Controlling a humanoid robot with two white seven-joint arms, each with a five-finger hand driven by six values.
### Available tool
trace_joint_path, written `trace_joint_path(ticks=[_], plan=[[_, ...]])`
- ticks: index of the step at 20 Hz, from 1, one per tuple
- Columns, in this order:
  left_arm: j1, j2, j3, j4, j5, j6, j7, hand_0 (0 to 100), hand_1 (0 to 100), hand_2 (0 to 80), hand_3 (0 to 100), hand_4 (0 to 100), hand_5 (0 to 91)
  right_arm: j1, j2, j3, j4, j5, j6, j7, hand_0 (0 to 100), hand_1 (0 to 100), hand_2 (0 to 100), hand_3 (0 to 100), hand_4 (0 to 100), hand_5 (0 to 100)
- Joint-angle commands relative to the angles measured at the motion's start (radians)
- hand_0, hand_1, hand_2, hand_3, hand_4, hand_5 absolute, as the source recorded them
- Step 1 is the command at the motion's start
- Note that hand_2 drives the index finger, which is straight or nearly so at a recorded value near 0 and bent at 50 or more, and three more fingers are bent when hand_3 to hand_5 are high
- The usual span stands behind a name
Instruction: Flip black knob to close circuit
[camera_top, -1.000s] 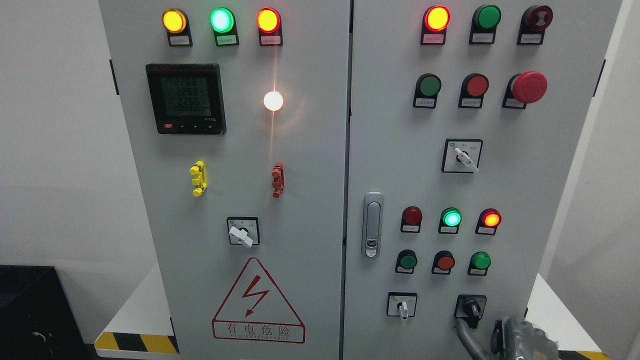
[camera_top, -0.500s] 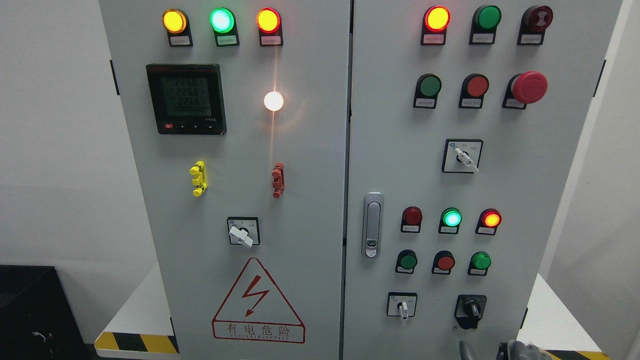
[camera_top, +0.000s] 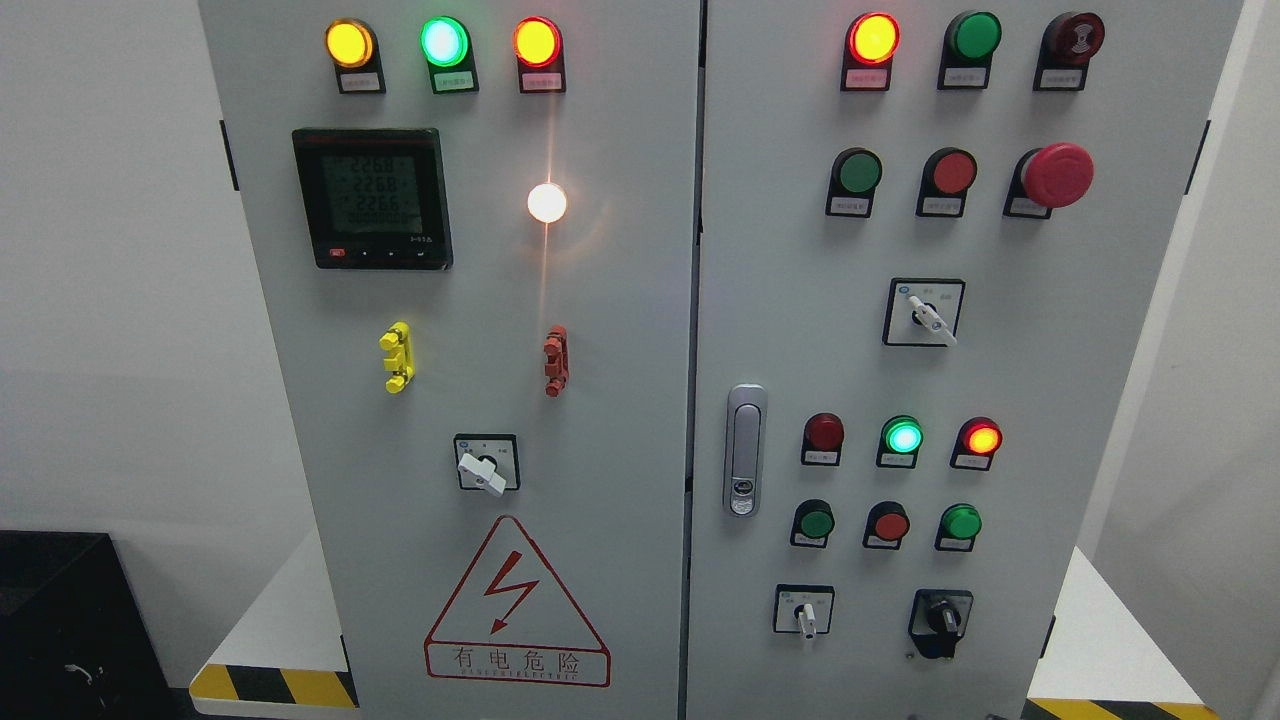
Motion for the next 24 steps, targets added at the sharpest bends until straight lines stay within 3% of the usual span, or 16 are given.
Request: trace_joint_path(ticks=[1, 3, 7, 10, 12, 13, 15, 16, 18, 21, 24], plan=[[0.023, 0.000, 0.000, -0.029, 0.000, 0.000, 0.000, 12, 56, 0.0, 0, 0, 0.0, 0.071, 0.000, 0.042, -0.129, -0.284, -0.005, -0.035, 0, 6, 64, 91, 85, 78], [0.022, 0.000, 0.000, -0.029, 0.000, 0.000, 0.000, 12, 56, 0.0, 0, 0, 0.0, 0.080, -0.003, 0.039, -0.130, -0.390, -0.008, -0.068, 0, 7, 58, 86, 81, 72], [0.023, 0.000, 0.000, -0.029, 0.000, 0.000, 0.000, 12, 56, 0.0, 0, 0, 0.0, 0.114, -0.004, 0.030, -0.133, -0.538, -0.091, -0.101, 0, 7, 50, 81, 74, 65], [0.023, 0.000, 0.000, -0.029, 0.000, 0.000, 0.000, 12, 56, 0.0, 0, 0, 0.0, 0.133, -0.004, 0.030, -0.139, -0.647, -0.104, -0.106, 0, 8, 42, 71, 68, 57], [0.022, 0.000, 0.000, -0.029, 0.000, 0.000, 0.000, 12, 56, 0.0, 0, 0, 0.0, 0.134, -0.004, 0.027, -0.143, -0.729, -0.126, -0.108, 0, 7, 31, 56, 57, 48], [0.023, 0.000, 0.000, -0.029, 0.000, 0.000, 0.000, 12, 56, 0.0, 0, 0, 0.0, 0.136, -0.004, 0.024, -0.143, -0.774, -0.151, -0.106, 0, 7, 30, 54, 55, 47], [0.023, 0.000, 0.000, -0.029, 0.000, 0.000, 0.000, 12, 56, 0.0, 0, 0, 0.0, 0.148, -0.004, 0.012, -0.143, -0.845, -0.202, -0.089, 0, 7, 23, 45, 44, 35], [0.023, 0.000, 0.000, -0.029, 0.000, 0.000, 0.000, 12, 56, 0.0, 0, 0, 0.0, 0.156, -0.006, 0.007, -0.140, -0.872, -0.222, -0.071, 0, 7, 22, 44, 42, 32], [0.023, 0.000, 0.000, -0.029, 0.000, 0.000, 0.000, 12, 56, 0.0, 0, 0, 0.0, 0.168, -0.006, 0.001, -0.135, -0.927, -0.260, -0.025, 0, 6, 14, 33, 29, 16], [0.023, 0.000, 0.000, -0.029, 0.000, 0.000, 0.000, 12, 56, 0.0, 0, 0, 0.0, 0.174, -0.006, 0.001, -0.124, -0.969, -0.295, 0.007, 0, 5, 8, 22, 18, 5], [0.023, 0.000, 0.000, -0.029, 0.000, 0.000, 0.000, 12, 56, 0.0, 0, 0, 0.0, 0.177, -0.006, 0.001, -0.115, -0.991, -0.305, 0.015, 0, 3, 5, 18, 13, 0]])
